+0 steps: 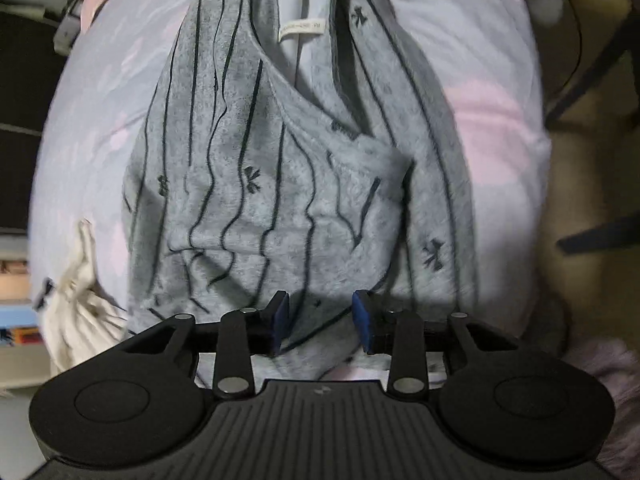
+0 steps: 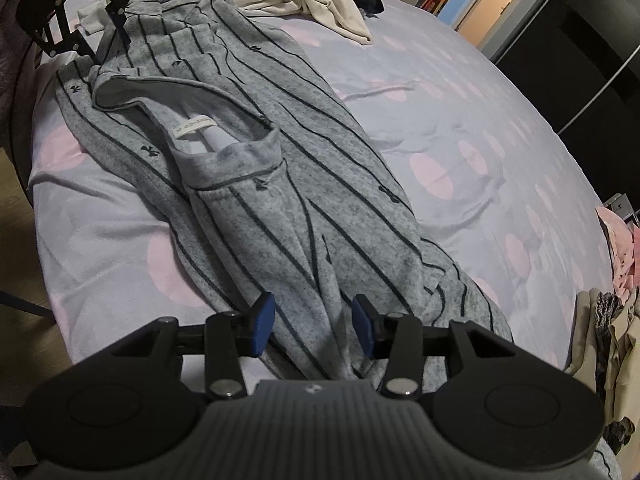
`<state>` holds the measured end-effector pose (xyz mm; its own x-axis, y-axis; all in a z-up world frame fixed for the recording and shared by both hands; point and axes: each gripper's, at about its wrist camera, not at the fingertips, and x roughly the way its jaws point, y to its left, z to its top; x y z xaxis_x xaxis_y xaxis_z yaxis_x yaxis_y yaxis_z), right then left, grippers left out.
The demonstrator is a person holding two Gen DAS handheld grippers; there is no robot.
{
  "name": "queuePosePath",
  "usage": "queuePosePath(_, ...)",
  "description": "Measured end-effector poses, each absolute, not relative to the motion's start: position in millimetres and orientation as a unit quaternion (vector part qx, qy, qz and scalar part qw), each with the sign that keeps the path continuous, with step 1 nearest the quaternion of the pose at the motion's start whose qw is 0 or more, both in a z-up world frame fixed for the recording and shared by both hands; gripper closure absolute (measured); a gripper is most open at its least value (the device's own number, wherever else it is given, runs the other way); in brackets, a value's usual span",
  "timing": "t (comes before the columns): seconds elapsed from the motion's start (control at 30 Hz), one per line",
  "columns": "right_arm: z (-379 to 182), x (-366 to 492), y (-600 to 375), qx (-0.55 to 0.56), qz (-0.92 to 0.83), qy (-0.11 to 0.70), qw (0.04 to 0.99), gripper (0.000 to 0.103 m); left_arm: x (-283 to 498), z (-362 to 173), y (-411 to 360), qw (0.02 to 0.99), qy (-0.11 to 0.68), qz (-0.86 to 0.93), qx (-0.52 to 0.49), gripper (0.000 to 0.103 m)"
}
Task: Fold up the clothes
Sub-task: 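Smooth the laid-out top with the left gripper, pinching its hem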
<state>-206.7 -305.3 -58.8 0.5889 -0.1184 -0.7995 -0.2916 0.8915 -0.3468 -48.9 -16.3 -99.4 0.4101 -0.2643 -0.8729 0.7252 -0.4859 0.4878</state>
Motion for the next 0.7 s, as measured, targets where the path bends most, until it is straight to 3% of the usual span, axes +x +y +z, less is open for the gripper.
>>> queuePosePath(0.17, -61, -206, -303, -0.236, 0.061, 0.445, 0.862, 0.057, -50, -114, -15, 0.459, 0.167, -0.510, 0.708, 0.099)
queuePosePath(0.23, -59, -209, -301, -0.240, 0.069, 0.436, 0.864, 0.057, -48, -112, -14, 0.472, 0.179, -0.509, 0.697, 0.103)
queuePosePath(0.5, -54, -207, -295, -0.249, 0.070, 0.410, 0.874, 0.057, -21, -49, 3, 0.611, 0.234, -0.515, 0.554, 0.103)
queuePosePath(0.7, -53, -201, -291, -0.257, 0.077, 0.409, 0.872, 0.057, -36, -46, 2, 0.600, 0.218, -0.526, 0.562, 0.103)
